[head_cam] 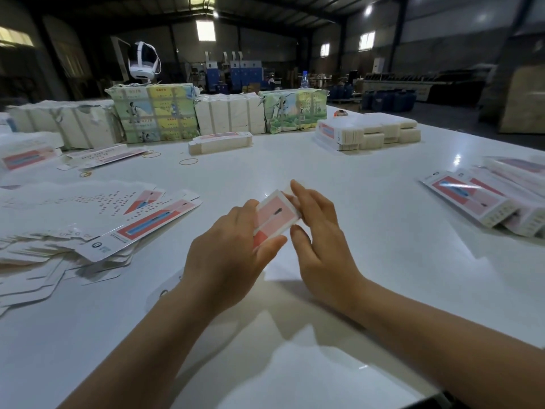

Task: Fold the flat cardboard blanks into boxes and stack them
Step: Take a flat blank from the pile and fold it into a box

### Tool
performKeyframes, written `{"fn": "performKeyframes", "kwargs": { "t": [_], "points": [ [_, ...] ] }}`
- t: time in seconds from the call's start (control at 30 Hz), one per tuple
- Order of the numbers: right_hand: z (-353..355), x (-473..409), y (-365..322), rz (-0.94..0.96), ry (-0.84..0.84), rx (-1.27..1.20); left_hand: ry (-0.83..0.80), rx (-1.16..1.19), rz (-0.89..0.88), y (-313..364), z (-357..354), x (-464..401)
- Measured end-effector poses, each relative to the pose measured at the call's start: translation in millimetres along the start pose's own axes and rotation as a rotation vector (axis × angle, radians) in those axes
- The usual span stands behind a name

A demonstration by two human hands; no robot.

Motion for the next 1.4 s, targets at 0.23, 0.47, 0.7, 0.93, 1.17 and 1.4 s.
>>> {"fn": "performKeyframes", "kwargs": {
  "t": [0.23, 0.47, 0.7, 0.93, 1.17, 1.4],
  "points": [
    [12, -11, 16, -0.241, 0.076, -0.197, 0.024, -0.063, -0.023, 1, 6, 0],
    [0, -10, 28, -0.457, -0.089, -0.675, -0.017, -0.124, -0.054, 8, 4, 2],
    [-4, 1, 7, -0.097, -0.039, 0.143, 0.015, -0.197, -0.092, 16, 3, -1],
    [7, -9, 9, -0.344, -0.032, -0.618, 0.107, -0.113, -0.123, 5, 10, 0],
    [17, -10, 4, -0.222, 0.072, -0.589, 0.198, -0.087, -0.215, 6, 13, 4],
    [14, -7, -4, -0.166, 0.047, -0.489, 0.196, -0.176, -0.242, 9, 15, 3]
  ]
}}
Point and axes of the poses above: each hand's wrist, its own x-axis away from the middle knuckle, its own z-axis out of the back of the hand, y = z × x, the point moved 5 cm from there along -x, towards the middle knuckle, and after that the axes turned 4 degrees about -z, right-handed, at the moved point
